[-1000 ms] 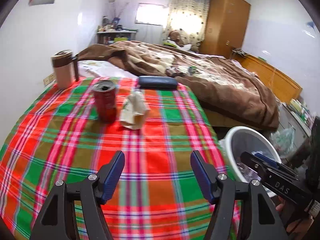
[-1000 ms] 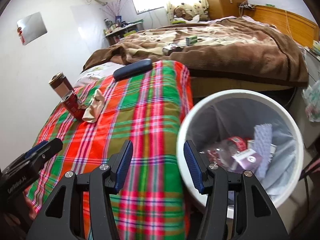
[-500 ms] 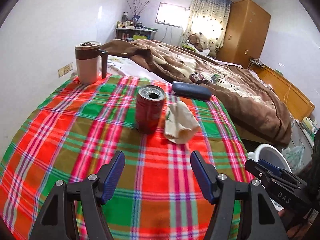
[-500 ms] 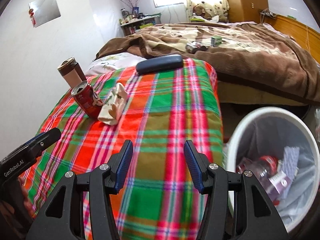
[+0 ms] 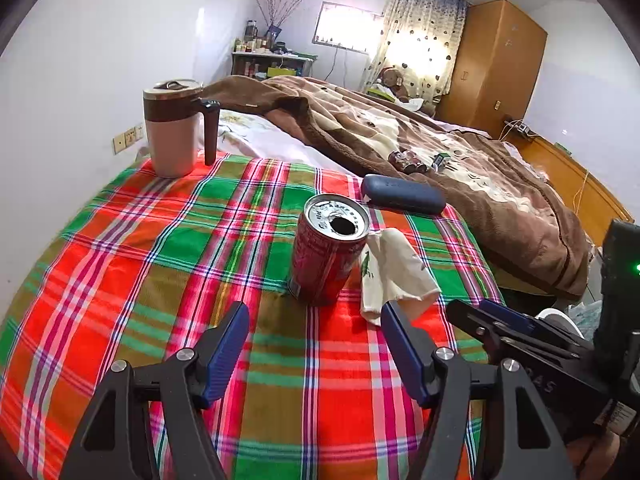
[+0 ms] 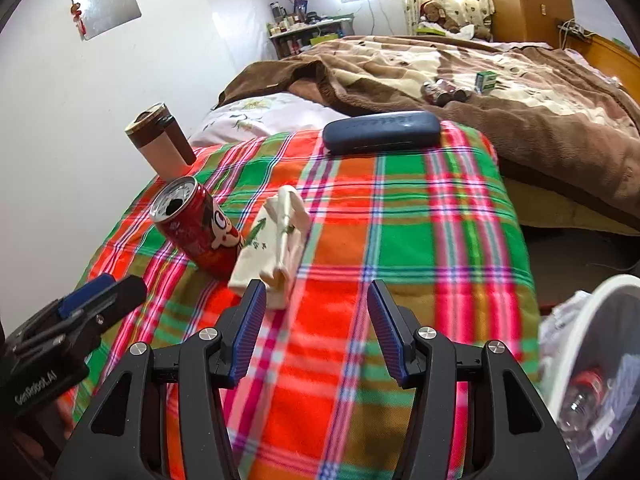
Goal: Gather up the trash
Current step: 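Grasp the crumpled beige paper with the right tool while the left tool grasps the red can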
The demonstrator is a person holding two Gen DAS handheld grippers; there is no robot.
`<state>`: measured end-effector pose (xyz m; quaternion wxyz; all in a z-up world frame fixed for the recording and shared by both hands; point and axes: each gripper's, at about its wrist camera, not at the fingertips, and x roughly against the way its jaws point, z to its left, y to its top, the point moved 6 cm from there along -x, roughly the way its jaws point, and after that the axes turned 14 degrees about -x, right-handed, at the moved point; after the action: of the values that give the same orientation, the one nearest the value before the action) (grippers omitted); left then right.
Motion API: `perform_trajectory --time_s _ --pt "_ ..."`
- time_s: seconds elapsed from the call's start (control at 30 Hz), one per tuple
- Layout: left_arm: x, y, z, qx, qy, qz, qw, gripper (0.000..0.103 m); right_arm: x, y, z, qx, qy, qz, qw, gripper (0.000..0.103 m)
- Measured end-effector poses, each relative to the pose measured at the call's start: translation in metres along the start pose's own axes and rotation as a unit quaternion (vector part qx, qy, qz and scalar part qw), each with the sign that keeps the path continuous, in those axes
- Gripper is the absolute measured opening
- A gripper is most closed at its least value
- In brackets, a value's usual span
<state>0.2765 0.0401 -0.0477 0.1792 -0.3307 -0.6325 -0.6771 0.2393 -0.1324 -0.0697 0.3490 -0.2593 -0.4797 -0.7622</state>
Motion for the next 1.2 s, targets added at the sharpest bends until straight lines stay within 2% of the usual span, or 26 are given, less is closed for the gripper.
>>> perform_trajectory --time_s 0.33,0.37,0.47,0.5,0.6,0.73,0.83,1.2 --pt "-0.02 0.01 0.011 0.005 -0.005 0.003 1.0 0.068 -0.029 0.009 0.009 -0.011 0.019 0.022 1.0 0.054" --pt "-0.022 0.011 0.011 0.004 -0.007 0.002 1.0 0.068 -0.03 0.01 0.009 -0.015 0.022 0.023 0.999 0.051" --pt "-0.026 0.011 0.01 -0.001 -0.015 0.003 0.9999 0.068 -0.03 0.011 0.007 -0.017 0.028 0.017 0.999 0.022" --pt "-0.027 0.011 0.01 -0.001 -0.018 0.003 0.9998 0.068 -0.03 0.012 0.005 -0.018 0.024 0.012 0.999 0.016" --pt "-0.03 0.012 0.009 -0.004 -0.015 0.003 0.9999 0.068 -0.029 0.011 0.002 -0.021 0.026 0.01 0.999 0.011" --pt "-0.036 0.015 0.008 -0.006 -0.015 0.002 0.9999 0.074 -0.027 0.011 0.003 -0.014 0.018 -0.001 1.0 0.01" --pt "-0.042 0.018 0.008 -0.009 -0.012 0.002 0.9999 0.074 -0.026 0.011 0.003 -0.01 0.007 -0.009 1.0 0.01" --pt "-0.075 0.03 0.004 -0.026 0.009 0.014 0.9995 0.074 -0.028 0.013 -0.005 -0.023 0.014 -0.01 1.0 0.009"
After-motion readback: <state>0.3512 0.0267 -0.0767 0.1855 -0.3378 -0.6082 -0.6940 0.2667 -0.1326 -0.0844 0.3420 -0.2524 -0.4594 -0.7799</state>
